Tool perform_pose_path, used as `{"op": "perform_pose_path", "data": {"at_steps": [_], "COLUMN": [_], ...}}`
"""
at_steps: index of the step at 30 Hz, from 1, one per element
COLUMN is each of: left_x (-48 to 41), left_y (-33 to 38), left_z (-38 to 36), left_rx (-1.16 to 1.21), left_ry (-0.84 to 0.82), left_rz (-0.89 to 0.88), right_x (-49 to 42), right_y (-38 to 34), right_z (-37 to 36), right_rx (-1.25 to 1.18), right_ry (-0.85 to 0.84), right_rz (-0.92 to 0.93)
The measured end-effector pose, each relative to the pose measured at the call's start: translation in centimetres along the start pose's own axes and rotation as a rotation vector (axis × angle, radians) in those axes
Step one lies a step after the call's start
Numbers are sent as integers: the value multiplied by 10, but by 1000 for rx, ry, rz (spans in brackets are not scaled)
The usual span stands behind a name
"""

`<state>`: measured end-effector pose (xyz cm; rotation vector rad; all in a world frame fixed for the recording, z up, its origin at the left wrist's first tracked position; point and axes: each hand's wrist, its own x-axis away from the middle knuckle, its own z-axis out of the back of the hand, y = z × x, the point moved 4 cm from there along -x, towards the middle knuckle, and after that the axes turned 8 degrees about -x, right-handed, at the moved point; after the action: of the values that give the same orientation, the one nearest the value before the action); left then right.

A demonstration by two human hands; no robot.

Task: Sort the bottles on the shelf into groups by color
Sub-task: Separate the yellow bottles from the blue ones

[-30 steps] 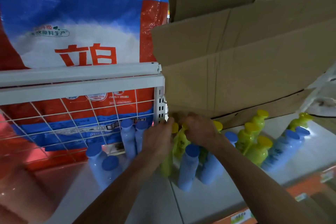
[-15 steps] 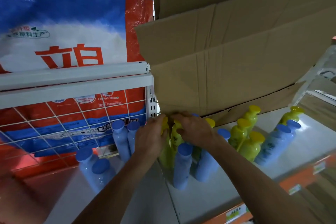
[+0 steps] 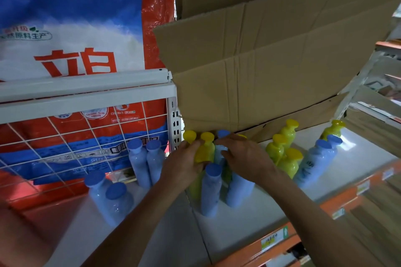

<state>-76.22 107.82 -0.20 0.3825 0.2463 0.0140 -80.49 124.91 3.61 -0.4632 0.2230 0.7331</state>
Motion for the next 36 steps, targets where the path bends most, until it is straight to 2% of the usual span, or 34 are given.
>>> {"op": "perform_pose_path", "data": {"at_steps": [3, 6, 11, 15, 18, 24, 28, 36], "left_x": [6, 13, 39, 49, 55, 70, 84, 110], "left_y": [-3, -3, 21, 42, 45, 45, 34, -19], "left_z": [0, 5, 27, 8, -7, 4, 33, 40], "left_rx": [54, 71, 109, -69, -86, 18, -8, -84], "left_ry": [39, 67, 370, 265, 190, 270, 363, 306], "left_rz": [-7, -21, -57, -104, -87, -42, 42, 190], "right_x": [19, 29, 38, 40, 41, 49, 45, 32], "right_y": [4, 14, 17, 15, 18, 0, -30, -92], "right_z": [16, 24, 18, 6, -2, -3, -4, -42], "right_rx": [21, 100, 152, 196, 190, 15, -84, -177], "right_ry": [81, 85, 63, -2, -39, -57, -87, -139], "right_rz": [27, -24, -8, 1, 12, 81, 124, 199]}}
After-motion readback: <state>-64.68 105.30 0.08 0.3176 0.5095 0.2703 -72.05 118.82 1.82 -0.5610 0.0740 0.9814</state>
